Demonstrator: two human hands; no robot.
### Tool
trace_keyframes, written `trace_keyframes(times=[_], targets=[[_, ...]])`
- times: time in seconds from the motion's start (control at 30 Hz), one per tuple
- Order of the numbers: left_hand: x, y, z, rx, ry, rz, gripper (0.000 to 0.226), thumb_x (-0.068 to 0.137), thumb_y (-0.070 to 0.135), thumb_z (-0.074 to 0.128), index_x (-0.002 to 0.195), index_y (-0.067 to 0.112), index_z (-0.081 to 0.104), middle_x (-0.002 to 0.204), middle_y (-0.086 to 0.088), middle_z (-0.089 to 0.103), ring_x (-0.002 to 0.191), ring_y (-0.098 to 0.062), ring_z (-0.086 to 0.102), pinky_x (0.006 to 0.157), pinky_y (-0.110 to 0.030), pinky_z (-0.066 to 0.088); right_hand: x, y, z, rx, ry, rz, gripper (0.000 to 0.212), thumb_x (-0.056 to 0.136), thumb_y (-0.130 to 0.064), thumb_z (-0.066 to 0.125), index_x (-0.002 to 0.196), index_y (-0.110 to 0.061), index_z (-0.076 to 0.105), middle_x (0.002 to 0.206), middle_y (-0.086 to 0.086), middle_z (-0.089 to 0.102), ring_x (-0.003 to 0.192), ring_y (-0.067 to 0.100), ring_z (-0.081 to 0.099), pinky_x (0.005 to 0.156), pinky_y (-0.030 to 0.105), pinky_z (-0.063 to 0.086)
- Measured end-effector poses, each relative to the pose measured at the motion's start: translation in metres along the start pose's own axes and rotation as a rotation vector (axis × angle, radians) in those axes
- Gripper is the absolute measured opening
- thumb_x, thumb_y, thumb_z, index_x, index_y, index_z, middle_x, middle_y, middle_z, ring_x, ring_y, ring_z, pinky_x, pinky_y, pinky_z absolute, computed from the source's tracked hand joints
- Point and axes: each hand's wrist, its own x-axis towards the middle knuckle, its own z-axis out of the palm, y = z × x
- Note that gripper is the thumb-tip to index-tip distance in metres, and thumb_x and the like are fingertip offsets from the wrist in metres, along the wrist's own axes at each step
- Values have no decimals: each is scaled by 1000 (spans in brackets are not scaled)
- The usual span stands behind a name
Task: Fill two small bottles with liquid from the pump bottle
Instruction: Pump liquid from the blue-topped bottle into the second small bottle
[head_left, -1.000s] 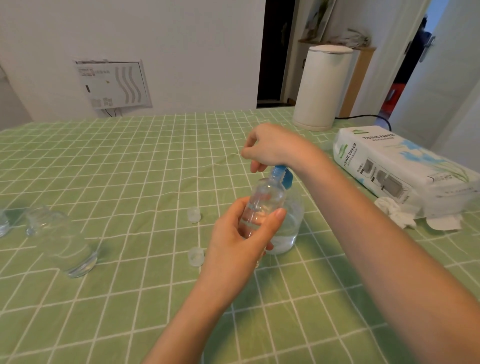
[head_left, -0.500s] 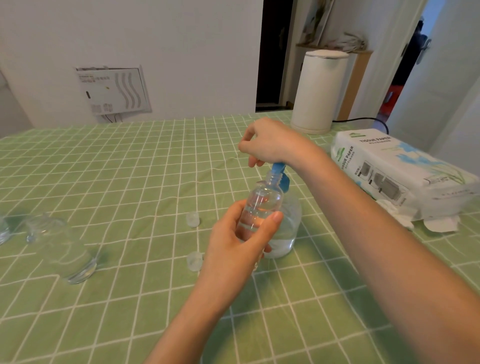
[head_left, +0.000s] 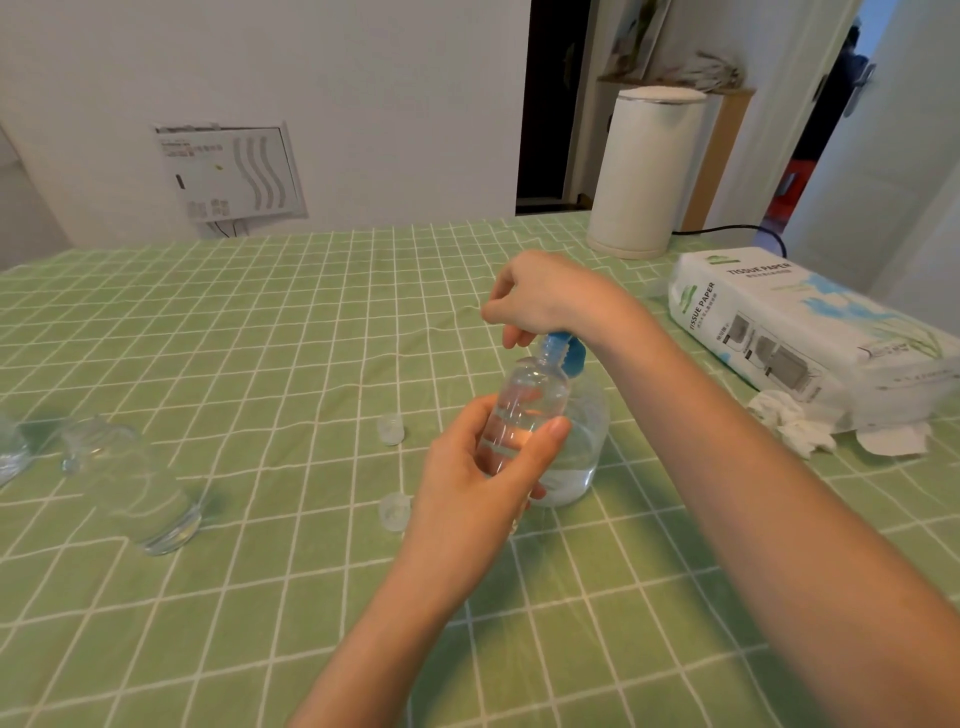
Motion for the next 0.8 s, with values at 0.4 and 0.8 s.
trace_keyframes(times=[0.4, 0.8], targets=[[0, 3, 0, -8, -6, 17, 36, 64, 49, 65, 94, 29, 66, 73, 4, 69, 53, -3, 56, 49, -13, 42, 1, -3, -11, 21, 70, -55, 31, 92, -20, 49, 114, -2, 64, 85, 7, 75, 90, 25, 71, 63, 26, 51], [-1, 2, 2, -2, 1, -4, 32, 65, 47, 65, 88, 23, 65, 61, 9, 65, 46, 0, 53, 44, -11, 39, -1, 1, 0, 11, 32, -55, 32, 91, -26, 52, 108, -4, 67, 87, 6, 75, 92, 24, 70, 66, 24, 49]])
